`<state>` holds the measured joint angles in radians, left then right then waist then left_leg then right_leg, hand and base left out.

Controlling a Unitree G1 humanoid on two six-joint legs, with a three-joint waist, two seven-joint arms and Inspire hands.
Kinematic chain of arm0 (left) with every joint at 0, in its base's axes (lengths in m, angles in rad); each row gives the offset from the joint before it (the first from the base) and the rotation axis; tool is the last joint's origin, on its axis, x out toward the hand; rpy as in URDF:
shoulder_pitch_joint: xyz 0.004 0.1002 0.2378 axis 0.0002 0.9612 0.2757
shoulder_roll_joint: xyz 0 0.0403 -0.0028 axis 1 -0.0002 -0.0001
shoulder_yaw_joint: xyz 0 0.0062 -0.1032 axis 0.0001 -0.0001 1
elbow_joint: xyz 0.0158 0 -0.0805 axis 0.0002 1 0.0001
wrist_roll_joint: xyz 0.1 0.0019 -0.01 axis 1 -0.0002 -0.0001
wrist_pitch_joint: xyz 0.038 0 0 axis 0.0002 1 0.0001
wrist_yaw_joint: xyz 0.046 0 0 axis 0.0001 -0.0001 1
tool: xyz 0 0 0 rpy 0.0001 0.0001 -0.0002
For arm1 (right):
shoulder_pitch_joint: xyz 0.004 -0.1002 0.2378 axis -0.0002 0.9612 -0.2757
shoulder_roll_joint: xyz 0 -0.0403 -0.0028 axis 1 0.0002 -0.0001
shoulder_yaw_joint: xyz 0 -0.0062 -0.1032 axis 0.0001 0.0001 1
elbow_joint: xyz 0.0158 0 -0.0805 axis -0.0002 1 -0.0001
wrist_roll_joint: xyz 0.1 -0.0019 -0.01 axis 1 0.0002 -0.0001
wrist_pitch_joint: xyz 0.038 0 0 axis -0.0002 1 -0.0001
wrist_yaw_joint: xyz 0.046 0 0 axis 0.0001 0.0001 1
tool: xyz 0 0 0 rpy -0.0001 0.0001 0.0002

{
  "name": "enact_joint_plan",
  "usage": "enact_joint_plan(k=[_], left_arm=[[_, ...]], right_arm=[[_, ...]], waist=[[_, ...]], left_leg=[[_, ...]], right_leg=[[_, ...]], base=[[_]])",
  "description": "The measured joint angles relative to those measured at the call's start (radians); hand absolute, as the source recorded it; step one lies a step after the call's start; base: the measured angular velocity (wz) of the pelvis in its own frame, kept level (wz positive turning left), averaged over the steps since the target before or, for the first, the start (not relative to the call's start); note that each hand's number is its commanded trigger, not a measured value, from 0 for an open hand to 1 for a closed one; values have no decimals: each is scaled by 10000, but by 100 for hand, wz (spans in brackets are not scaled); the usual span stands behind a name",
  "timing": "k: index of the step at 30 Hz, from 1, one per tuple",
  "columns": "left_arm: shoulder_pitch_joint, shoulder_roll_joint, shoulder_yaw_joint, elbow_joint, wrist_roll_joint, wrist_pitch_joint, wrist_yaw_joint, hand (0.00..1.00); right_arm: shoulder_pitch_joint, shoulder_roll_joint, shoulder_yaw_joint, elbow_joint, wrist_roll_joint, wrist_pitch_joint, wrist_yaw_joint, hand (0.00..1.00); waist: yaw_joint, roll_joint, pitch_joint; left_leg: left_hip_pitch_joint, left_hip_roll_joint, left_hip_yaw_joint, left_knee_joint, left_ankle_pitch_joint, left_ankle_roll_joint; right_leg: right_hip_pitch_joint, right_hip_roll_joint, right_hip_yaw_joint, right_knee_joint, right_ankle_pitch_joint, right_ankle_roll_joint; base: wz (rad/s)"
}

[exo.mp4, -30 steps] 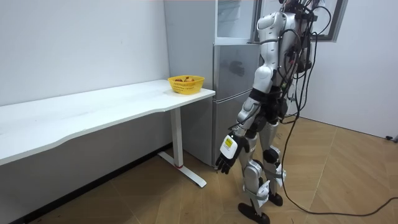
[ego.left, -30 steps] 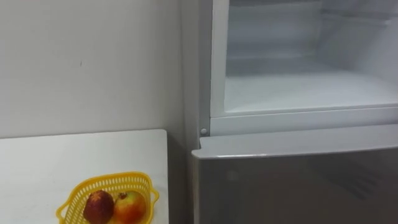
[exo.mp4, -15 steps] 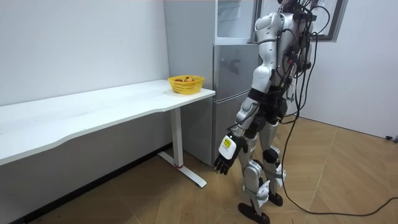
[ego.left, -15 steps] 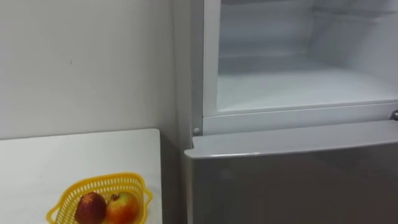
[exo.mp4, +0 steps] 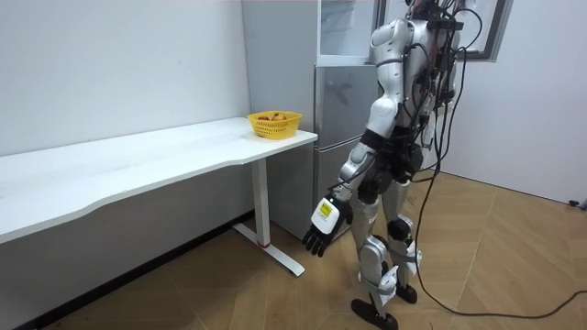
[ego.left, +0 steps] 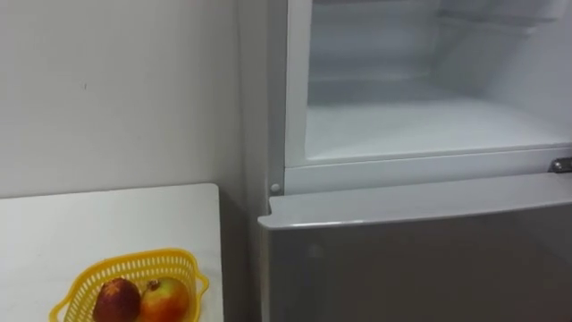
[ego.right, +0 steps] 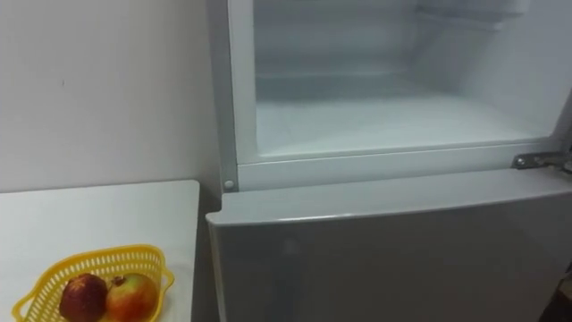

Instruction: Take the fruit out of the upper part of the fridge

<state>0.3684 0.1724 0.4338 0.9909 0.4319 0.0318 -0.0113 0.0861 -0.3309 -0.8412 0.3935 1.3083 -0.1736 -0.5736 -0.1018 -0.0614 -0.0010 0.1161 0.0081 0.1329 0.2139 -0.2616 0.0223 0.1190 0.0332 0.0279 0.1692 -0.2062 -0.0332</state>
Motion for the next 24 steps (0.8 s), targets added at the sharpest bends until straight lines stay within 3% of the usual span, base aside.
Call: enact_joint_plan(k=[3,17,24], left_arm=[[3,4,0,2,-6,95,-3,0],[-9,115,-58,109,-72,135,-208,0],[-14,111,-36,106,-65,306,-202,0]], right_arm=[[-148,-232,-120,346,-14,17,-61,0],[-1829,-2056,-150,734,-625,13,-687,0],[-2137,-2266,-146,819,-977,324,-704,0]], waist=[[-33,-52,3],[-98,-330,38],[-84,-337,34]], left_leg=[[-15,-6,6,15,0,0],[-12,-1,48,-13,0,0],[-19,-2,49,-87,5,-6]], right_leg=[[-34,-1,24,6,0,0],[-65,16,83,10,1,0],[-99,27,97,22,1,0]], base=[[0],[-2],[0]])
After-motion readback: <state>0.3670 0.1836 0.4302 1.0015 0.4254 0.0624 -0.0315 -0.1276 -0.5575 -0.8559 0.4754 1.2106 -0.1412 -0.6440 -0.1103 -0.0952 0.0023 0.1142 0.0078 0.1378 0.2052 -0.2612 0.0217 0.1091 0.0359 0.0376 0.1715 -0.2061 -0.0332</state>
